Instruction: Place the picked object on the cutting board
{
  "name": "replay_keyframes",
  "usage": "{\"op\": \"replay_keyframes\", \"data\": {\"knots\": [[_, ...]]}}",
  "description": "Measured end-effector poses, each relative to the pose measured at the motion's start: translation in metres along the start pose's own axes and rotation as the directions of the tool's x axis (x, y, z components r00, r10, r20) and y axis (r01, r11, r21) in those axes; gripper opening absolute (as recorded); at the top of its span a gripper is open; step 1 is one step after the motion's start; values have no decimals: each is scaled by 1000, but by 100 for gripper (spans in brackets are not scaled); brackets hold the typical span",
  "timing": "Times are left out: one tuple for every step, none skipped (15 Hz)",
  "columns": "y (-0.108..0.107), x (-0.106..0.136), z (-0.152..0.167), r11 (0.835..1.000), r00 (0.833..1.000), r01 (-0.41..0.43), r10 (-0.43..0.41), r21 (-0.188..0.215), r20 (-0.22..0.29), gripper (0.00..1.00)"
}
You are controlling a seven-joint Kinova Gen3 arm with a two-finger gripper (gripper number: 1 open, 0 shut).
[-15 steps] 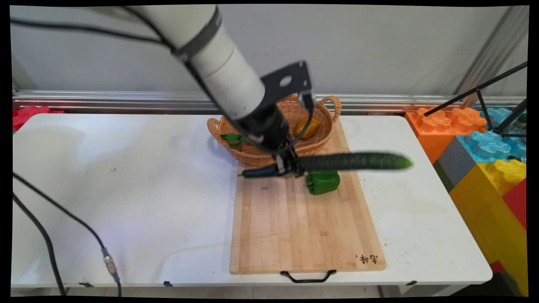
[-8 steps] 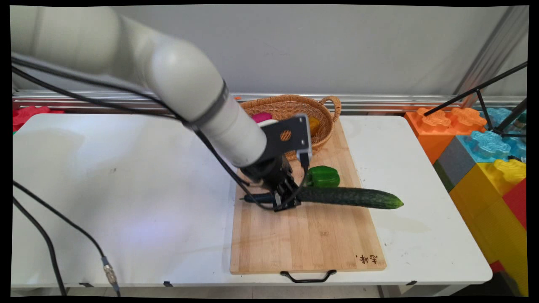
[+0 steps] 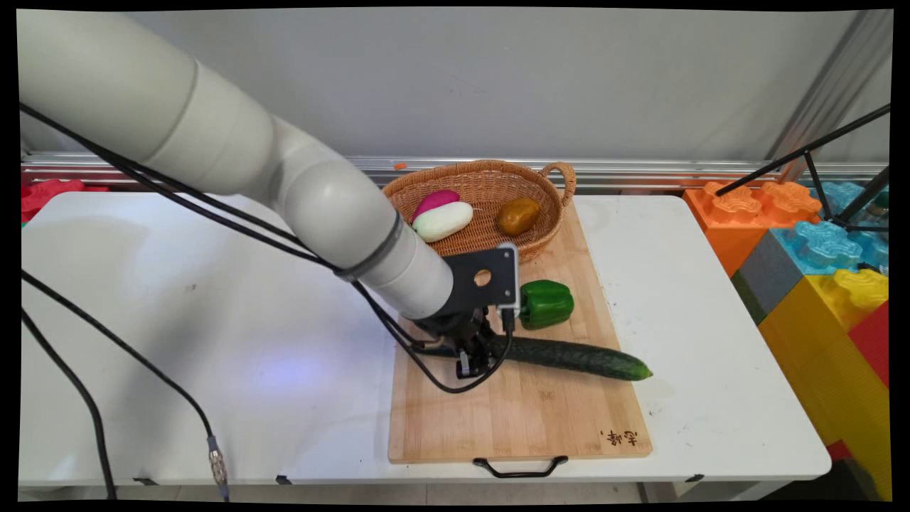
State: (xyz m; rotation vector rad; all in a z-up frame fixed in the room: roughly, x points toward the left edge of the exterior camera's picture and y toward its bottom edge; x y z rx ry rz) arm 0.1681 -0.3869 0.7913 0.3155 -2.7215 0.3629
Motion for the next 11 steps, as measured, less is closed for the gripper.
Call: {"op": "replay_keyframes", "data": {"knots": [[1,-2,4,1000,1000,-4,4,1,4,0],[3,-3,7,1000,1000,-7,7,2,7,0],[3,-3,8,1000,1000,-9,9,2,8,0],[5,-4,10,1000,1000,-14,14,1,10,0],[6,-5,11,1000,1000,-19,19,-1,10,0],[8,-5,11,1000,1000,-24,24,-3,10,100],[8,-5,11,1000,1000,-29,29,-5,12,100],[9,-6,11,999,999,-31,31,-6,14,100],[10,-6,11,999,999,-31,31,-7,17,100],[10,-7,11,999,999,-31,31,-8,18,100],[10,-7,11,1000,999,-30,31,-9,19,100]]}}
